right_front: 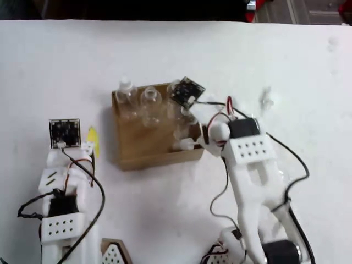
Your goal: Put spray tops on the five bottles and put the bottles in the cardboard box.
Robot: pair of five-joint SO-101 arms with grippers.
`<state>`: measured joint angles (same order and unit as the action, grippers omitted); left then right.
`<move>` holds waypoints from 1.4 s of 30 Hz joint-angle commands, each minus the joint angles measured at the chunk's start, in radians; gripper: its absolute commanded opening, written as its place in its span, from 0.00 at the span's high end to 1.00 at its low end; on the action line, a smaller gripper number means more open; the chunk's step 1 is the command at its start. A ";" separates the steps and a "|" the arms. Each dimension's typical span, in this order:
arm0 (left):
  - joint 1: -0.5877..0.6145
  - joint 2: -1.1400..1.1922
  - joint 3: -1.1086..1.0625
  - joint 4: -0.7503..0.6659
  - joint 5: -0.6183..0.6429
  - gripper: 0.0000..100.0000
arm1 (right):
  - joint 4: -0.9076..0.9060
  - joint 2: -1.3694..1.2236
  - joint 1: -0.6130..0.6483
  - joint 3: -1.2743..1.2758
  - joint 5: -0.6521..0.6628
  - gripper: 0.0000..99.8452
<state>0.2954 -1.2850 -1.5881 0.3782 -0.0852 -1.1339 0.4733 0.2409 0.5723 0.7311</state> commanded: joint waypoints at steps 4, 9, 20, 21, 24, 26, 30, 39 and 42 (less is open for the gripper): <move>0.012 -0.015 0.051 -0.028 0.012 0.83 | 0.015 0.194 -0.021 0.046 -0.012 0.98; 0.012 -0.015 0.051 -0.028 0.012 0.83 | -0.001 0.219 0.018 0.097 0.066 0.98; 0.012 -0.015 0.051 -0.028 0.012 0.83 | -0.059 0.220 0.116 0.195 0.351 0.79; 0.012 -0.015 0.051 -0.028 0.012 0.83 | -0.036 0.220 0.107 0.218 0.353 0.79; 0.005 -0.015 0.051 -0.028 0.012 0.83 | 0.042 0.220 0.039 0.267 0.358 0.79; -0.005 -0.015 0.049 -0.028 0.006 0.83 | 0.085 0.222 -0.005 0.284 0.359 0.79; -0.007 -0.015 0.049 -0.028 0.006 0.83 | 0.151 0.220 -0.027 0.330 0.396 0.79; -0.007 -0.015 0.049 -0.028 0.006 0.83 | 0.383 0.231 -0.024 0.440 0.338 1.00; -0.007 -0.015 0.049 -0.028 0.006 0.83 | 0.381 0.260 -0.031 0.440 0.235 0.98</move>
<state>0.2954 -1.2850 -1.5881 0.3782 -0.0852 -0.7764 0.6866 0.2240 1.0188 1.0503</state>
